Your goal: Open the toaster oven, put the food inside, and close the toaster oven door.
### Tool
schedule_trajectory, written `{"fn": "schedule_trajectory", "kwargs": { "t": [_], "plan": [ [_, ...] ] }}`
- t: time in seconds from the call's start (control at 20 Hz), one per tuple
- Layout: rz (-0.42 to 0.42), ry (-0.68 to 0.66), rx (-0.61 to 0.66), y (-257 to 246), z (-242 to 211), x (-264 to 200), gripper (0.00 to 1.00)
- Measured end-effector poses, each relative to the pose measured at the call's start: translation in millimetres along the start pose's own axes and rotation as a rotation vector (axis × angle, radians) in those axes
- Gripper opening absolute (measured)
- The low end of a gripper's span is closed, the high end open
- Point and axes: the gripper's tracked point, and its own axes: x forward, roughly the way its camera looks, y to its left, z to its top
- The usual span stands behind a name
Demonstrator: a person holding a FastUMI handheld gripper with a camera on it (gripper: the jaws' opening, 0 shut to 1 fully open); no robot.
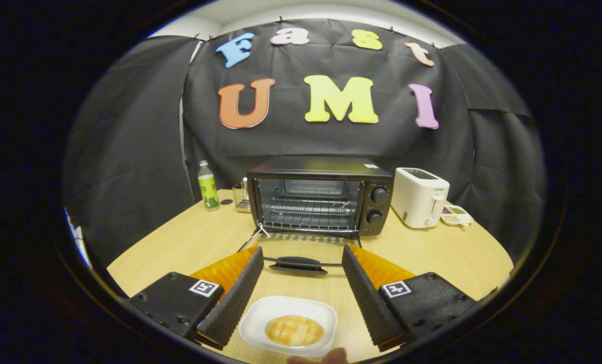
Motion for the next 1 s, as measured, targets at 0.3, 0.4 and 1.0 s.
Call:
{"fn": "schedule_trajectory", "kwargs": {
  "t": [0.3,0.4,1.0],
  "plan": [
    [-0.003,-0.112,-0.013,3.8,-31.4,-43.9,1.0],
    [-0.008,-0.105,-0.033,4.2,-50.1,-49.1,1.0],
    [-0.005,0.107,-0.012,7.0,-140.9,-33.2,1.0]
  ]
}}
